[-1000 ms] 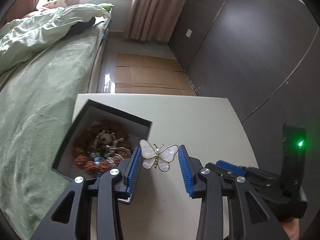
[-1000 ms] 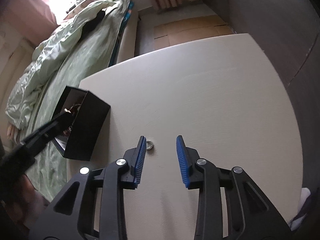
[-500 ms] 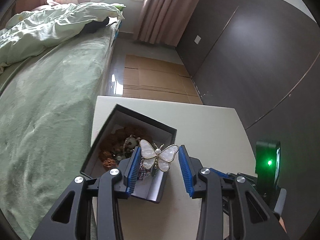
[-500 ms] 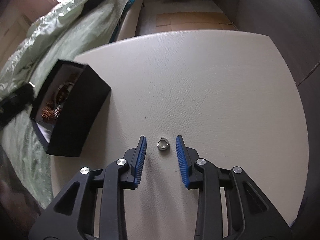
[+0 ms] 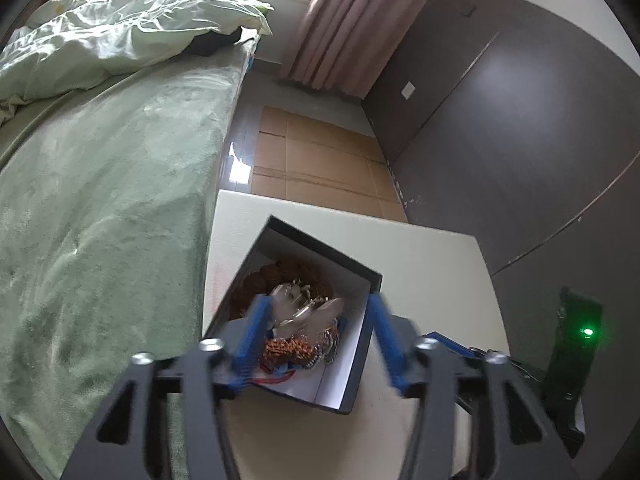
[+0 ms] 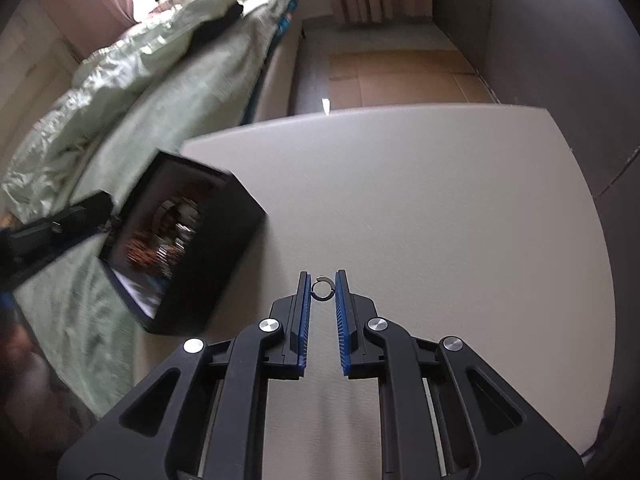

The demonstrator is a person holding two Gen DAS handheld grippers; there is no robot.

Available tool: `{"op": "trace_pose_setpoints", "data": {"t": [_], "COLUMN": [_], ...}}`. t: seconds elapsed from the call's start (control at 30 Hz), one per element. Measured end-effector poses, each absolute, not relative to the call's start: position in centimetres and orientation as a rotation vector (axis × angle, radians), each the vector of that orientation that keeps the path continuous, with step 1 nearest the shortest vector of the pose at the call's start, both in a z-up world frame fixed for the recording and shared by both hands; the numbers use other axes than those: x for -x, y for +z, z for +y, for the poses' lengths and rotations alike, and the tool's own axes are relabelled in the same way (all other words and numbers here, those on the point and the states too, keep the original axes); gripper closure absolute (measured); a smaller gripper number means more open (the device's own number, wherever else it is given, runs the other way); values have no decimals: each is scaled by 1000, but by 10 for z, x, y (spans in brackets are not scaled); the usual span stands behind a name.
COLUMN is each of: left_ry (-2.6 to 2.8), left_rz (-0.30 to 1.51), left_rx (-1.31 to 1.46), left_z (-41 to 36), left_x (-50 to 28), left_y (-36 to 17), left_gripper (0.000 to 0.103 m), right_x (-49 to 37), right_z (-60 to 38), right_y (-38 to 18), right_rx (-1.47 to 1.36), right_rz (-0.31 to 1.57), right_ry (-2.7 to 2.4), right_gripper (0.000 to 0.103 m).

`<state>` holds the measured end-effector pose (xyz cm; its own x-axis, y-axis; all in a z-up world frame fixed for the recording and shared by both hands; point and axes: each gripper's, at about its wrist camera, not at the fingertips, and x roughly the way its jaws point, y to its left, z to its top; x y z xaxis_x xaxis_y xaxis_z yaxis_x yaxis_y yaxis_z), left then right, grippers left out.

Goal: Organize jewelry
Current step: 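Open the left tool over the box while the right tool drops the ring into it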

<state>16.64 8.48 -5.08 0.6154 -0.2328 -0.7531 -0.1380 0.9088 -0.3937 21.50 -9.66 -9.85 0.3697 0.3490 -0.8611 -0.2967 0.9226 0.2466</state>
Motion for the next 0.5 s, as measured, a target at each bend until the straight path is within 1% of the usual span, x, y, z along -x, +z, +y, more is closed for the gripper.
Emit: {"op": "trace_pose_setpoints", "data": {"t": [0.23, 0.3, 0.4, 0.5], "left_ry": [-26, -17, -9, -10], "left_rz": [901, 897, 890, 893], "left_rx": [469, 476, 473, 470], "left_z": [101, 105, 110, 114], "left_x": [-169, -169, -168, -168], "left_y": [-48, -47, -45, -45], "left_gripper": [42, 36, 31, 30], "right_x": [-206, -206, -209, -212], "right_z": [-89, -85, -77, -70], "right_y": [-61, -55, -52, -51], "right_rx": [-127, -156, -190, -206], "right_rz": [960, 937, 924, 918], "right_ry": [501, 524, 553, 568], "right_gripper": [90, 90, 90, 90]}}
